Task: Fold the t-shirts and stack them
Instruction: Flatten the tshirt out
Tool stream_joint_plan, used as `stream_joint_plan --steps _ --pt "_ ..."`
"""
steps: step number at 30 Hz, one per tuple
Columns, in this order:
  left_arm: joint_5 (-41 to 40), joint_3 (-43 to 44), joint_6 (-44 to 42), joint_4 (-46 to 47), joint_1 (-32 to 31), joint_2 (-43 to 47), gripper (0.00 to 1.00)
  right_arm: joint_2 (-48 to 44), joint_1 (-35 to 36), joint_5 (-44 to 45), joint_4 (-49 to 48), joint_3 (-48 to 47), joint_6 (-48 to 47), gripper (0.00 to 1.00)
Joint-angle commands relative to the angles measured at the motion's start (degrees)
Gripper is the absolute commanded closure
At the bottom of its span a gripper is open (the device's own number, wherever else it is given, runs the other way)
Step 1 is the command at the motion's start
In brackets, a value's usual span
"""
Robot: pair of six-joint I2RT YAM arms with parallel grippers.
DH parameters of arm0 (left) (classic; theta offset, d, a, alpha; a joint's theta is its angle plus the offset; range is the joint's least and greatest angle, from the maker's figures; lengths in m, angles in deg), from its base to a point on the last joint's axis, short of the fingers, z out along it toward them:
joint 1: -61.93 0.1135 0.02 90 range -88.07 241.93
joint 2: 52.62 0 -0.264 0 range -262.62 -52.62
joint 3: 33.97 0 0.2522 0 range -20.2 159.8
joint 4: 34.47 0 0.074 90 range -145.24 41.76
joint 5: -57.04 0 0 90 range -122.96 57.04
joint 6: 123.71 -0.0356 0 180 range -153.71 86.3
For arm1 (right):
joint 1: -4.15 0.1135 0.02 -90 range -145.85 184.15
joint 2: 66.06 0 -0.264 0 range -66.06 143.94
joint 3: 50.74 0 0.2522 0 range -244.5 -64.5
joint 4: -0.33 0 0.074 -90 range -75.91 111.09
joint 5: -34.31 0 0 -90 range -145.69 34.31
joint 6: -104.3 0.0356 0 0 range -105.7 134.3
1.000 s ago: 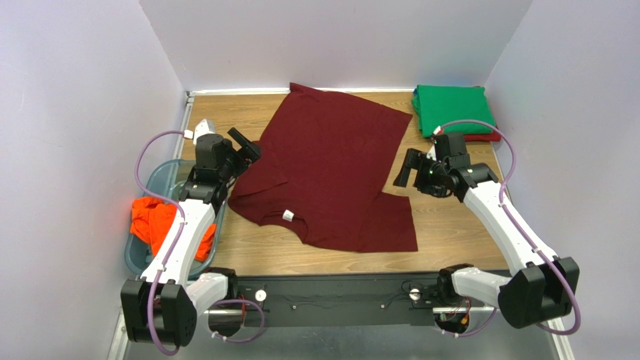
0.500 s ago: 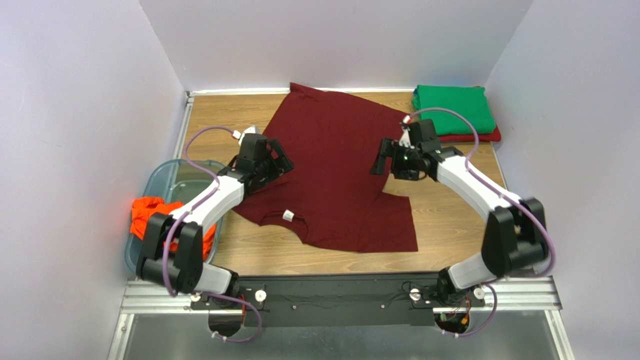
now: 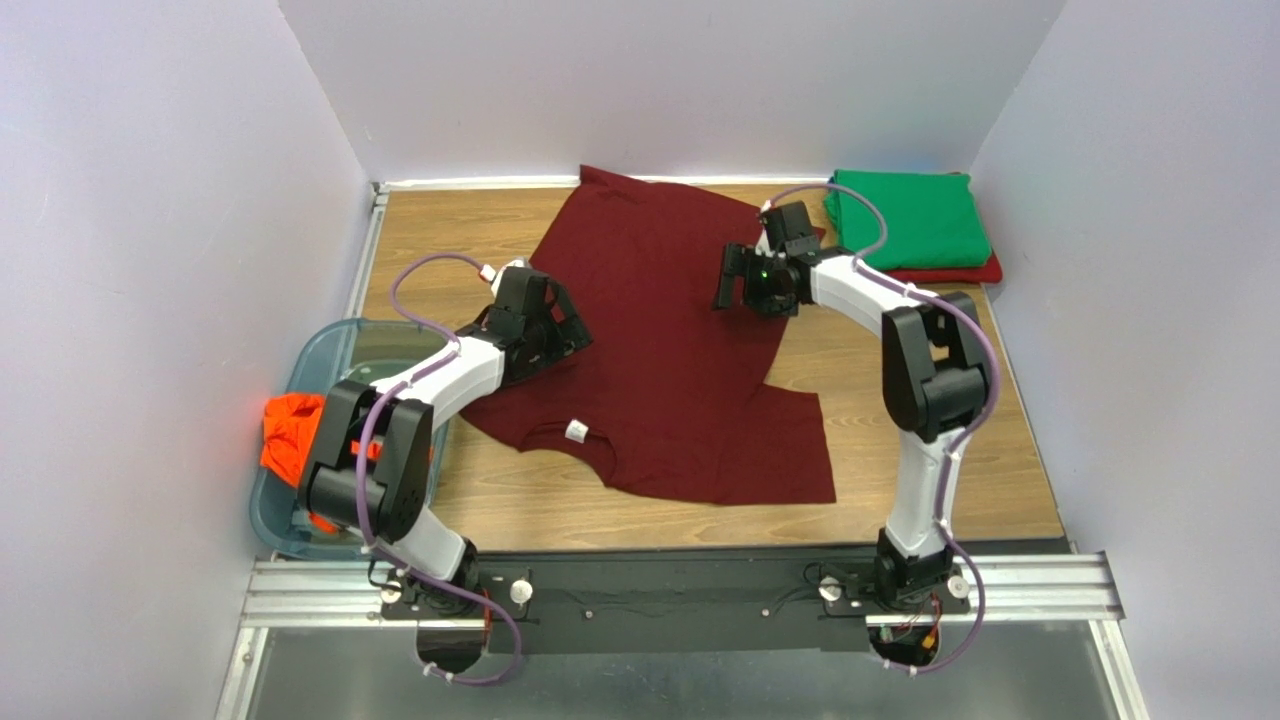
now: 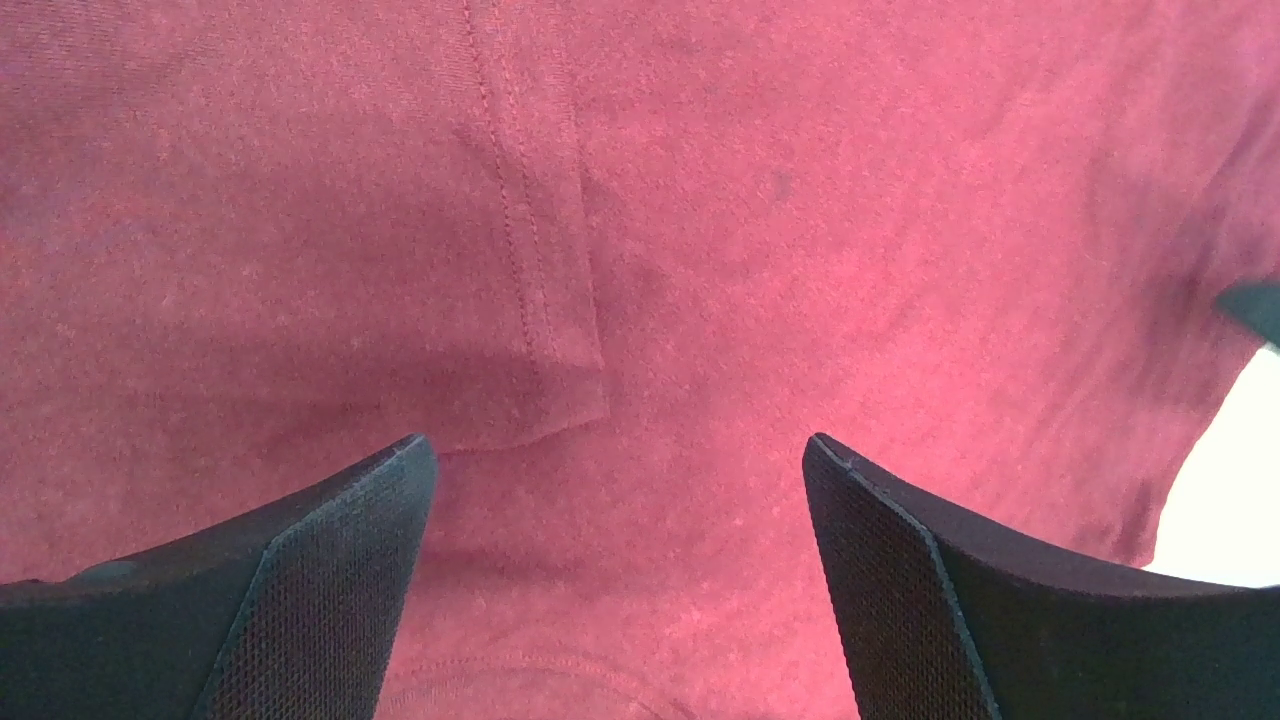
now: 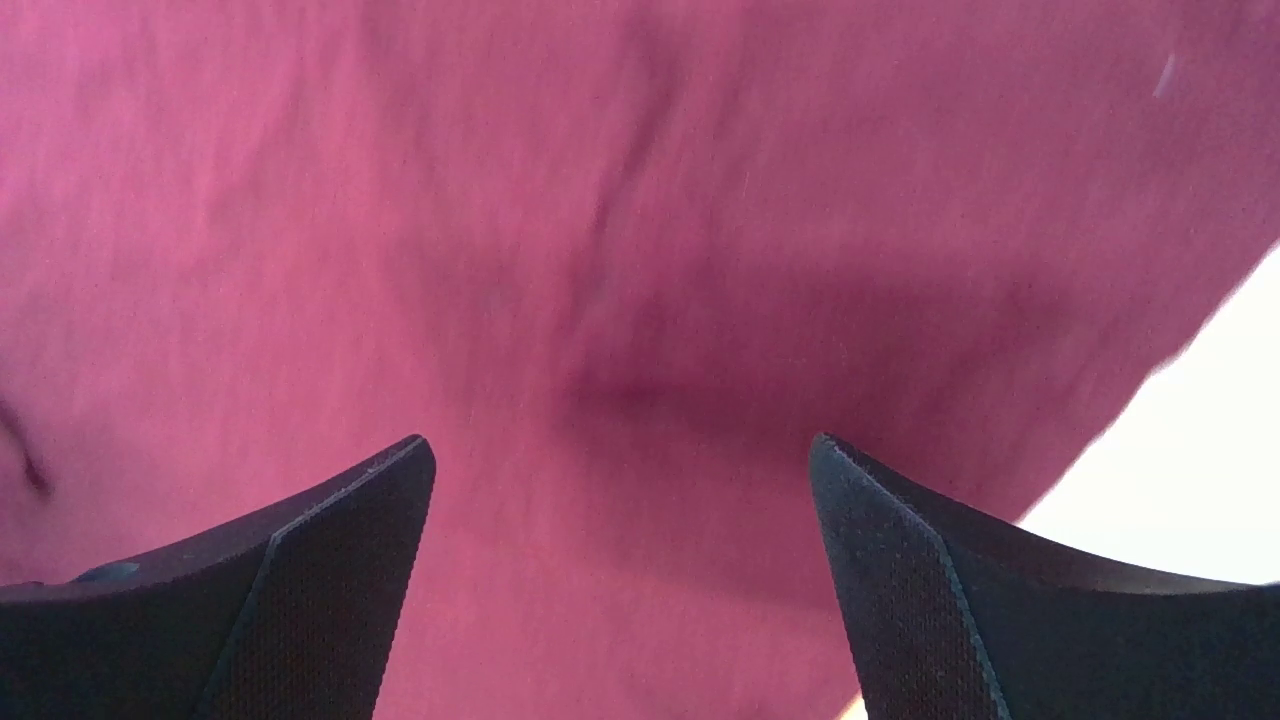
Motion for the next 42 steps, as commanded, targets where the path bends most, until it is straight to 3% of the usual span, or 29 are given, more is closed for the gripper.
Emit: stream_joint_plan --steps 1,10,15,21,24,29,32,36,42 --pt "-1.51 1.04 -0.42 1.33 -0.24 -2.58 0.02 4.50 0.41 5.09 -1.12 -4.84 -1.24 0.00" --pt "-2.13 5.26 -1.91 -0.69 -0.15 -9.79 0.02 2.24 0.50 4.74 -1.38 5.34 2.00 0.00" --pt "-3.01 9.56 -3.57 -2.44 0.29 -14.36 0.02 -5.95 1.29 5.88 -3.84 20.88 6.23 0.00" --pt "-2.66 19.75 -6.83 -6.22 0.55 -23.15 0.02 -21.30 4.01 7.20 -4.81 37.06 14.13 0.00" --pt "-2.83 29.92 -9.37 -9.46 0.55 -30.41 0.02 -30.35 8.83 9.13 -4.81 44.69 20.70 0.00" --pt "-1.43 40.83 -12.53 -11.41 0.55 -35.98 0.02 -36.61 16.48 8.69 -5.95 53.24 32.05 0.00" --pt "0.68 45.77 -14.30 -11.15 0.55 -36.61 0.02 -39.51 22.11 7.99 -8.41 54.57 36.72 0.00" --pt "1.65 47.71 -16.76 -11.15 0.38 -33.54 0.02 -42.33 23.27 9.92 -8.24 51.16 35.86 0.00" --pt "-1.16 38.68 -14.84 -10.97 -0.76 -20.72 0.02 -45.41 23.27 21.68 -1.75 41.76 31.02 0.00"
